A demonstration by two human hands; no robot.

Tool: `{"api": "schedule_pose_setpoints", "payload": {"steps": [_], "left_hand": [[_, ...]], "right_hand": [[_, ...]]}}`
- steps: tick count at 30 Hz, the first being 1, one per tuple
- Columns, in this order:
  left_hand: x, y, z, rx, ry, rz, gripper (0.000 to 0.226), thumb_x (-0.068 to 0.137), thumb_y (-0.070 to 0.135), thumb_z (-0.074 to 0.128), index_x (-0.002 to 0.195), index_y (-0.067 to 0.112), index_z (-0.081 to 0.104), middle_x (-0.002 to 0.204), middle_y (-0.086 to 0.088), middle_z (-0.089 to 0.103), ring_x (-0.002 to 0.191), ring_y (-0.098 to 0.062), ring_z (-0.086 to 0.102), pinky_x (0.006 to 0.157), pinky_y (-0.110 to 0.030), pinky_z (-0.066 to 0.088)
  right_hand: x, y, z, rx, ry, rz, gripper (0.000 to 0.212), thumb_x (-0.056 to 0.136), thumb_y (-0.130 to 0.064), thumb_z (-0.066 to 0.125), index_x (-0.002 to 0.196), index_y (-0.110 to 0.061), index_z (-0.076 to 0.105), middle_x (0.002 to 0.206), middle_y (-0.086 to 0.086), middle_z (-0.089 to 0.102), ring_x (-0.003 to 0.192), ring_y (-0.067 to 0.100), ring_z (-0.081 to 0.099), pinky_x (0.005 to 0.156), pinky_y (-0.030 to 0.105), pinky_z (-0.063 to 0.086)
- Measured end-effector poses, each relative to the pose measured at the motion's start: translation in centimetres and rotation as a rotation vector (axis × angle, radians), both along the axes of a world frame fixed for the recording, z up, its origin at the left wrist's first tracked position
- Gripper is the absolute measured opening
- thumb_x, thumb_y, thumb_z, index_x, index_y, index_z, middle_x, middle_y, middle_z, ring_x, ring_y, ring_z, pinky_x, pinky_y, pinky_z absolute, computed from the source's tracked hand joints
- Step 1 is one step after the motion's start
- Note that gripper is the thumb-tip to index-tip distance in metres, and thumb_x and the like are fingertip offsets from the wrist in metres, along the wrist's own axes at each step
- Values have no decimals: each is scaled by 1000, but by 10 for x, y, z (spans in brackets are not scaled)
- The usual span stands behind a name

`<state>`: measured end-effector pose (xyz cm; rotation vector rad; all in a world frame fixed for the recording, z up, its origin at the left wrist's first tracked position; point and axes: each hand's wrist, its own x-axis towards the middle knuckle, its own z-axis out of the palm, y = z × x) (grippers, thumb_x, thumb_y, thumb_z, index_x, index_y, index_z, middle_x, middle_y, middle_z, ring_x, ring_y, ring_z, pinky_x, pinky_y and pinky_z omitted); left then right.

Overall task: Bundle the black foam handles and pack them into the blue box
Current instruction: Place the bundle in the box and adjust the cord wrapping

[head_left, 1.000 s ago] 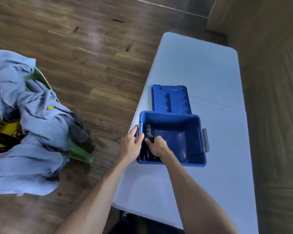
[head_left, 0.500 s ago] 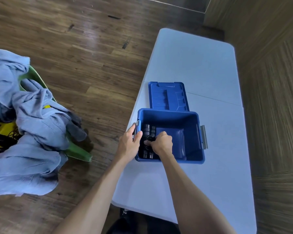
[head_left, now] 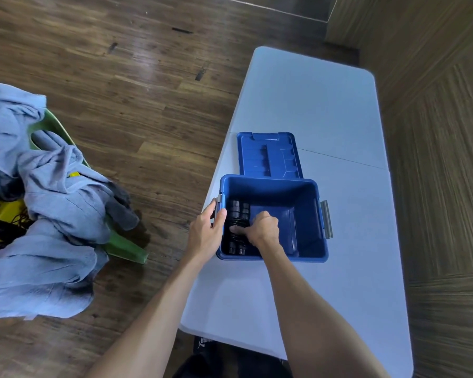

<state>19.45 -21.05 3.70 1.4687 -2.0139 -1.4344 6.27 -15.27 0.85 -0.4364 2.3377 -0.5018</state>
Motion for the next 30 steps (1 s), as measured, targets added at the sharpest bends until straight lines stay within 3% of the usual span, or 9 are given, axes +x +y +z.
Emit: {"api": "schedule_pose_setpoints", "payload": {"steps": [5,12,17,21,25,30], "left_hand": [[-2,2,4,-13,1,13,49,108,34,45,153,16,45,149,-7,55,126,-26,60,104,-33,43],[-5,2,6,-25,-45,23,49,108,35,44,153,17,45,145,-12,58,125,-29,60,103,-36,44],[-8,2,7,-42,-77,46,49,106,35,47,151,16,47,143,-13,60,127,-30,57,104,-38,43],[-8,0,10,-50,-75,42,47,106,33,49,149,14,49,142,-12,61,125,-29,59,104,-36,43],[-8,1,11,-52,-84,42,47,106,33,49,149,14,49,141,-13,61,126,-29,58,104,-38,43],[-8,2,11,-50,-85,38,48,107,33,47,150,12,48,142,-15,60,127,-30,57,104,-36,42]], "right_hand": [[-6,3,-3,-4,-85,-29,64,69,-46,91,100,-11,47,113,13,63,96,30,70,72,36,57],[-1,5,-2,35,-31,28,64,70,-50,89,96,-10,47,87,4,52,84,28,66,68,37,56],[-5,7,-9,15,-28,25,63,72,-54,86,98,-10,50,111,14,64,77,26,62,63,34,49],[-7,6,-8,11,-12,26,62,74,-54,84,99,-9,51,110,14,65,83,28,64,64,35,49],[-9,5,-13,72,-28,42,77,67,-58,87,112,-6,55,111,13,66,93,29,71,71,38,58],[-16,1,-17,181,-30,229,78,85,-62,69,129,-2,46,122,16,63,89,24,56,64,31,43]]}}
